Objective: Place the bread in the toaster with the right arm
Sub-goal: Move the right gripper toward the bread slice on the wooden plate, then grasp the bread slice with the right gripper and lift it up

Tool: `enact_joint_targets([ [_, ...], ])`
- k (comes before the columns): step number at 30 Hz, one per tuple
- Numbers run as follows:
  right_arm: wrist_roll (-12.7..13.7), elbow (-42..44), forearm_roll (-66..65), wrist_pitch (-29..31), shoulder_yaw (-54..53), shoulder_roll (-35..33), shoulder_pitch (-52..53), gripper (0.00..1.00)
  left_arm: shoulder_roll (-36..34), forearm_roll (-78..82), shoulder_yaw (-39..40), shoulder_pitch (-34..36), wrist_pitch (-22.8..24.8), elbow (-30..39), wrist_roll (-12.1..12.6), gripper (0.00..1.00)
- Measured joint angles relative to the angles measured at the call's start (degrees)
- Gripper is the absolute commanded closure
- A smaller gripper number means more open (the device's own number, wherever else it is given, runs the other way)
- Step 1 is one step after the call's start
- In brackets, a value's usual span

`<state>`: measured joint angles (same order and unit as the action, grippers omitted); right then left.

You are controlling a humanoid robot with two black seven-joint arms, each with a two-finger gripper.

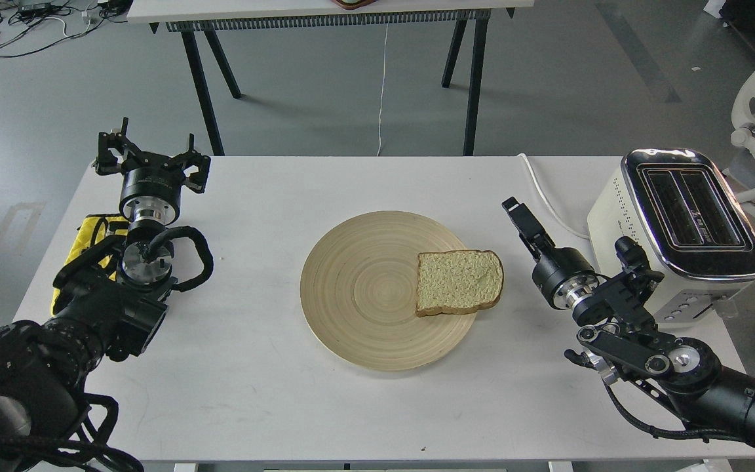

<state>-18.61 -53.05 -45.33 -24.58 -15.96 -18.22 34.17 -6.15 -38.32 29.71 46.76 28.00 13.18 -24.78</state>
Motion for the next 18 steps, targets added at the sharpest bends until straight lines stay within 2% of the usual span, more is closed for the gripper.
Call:
enact_joint_targets([
  [10,0.14,-0.89,-0.11,0.41,4.1,0.46,-1.77,0.05,0.0,0.0,0.0,0.0,0.0,0.0,0.0,0.0],
  [11,0.12,-0.98,-0.11,0.41,4.32,0.5,-1.8,0.08,0.0,0.0,0.0,0.0,0.0,0.0,0.0,0.0],
  [14,0.04,-1.27,-0.11,0.41,4.57,0.84,-1.89,0.23,0.0,0.0,0.0,0.0,0.0,0.0,0.0,0.0],
  [16,-0.01,-1.74,-0.11,0.42,4.63,1.1,-2.15,0.41,0.0,0.0,0.0,0.0,0.0,0.0,0.0,0.0],
  [18,-0.01,-2.1,-0.11,0.41,4.72,1.15,-2.34,0.44,0.0,0.0,0.0,0.0,0.0,0.0,0.0,0.0],
])
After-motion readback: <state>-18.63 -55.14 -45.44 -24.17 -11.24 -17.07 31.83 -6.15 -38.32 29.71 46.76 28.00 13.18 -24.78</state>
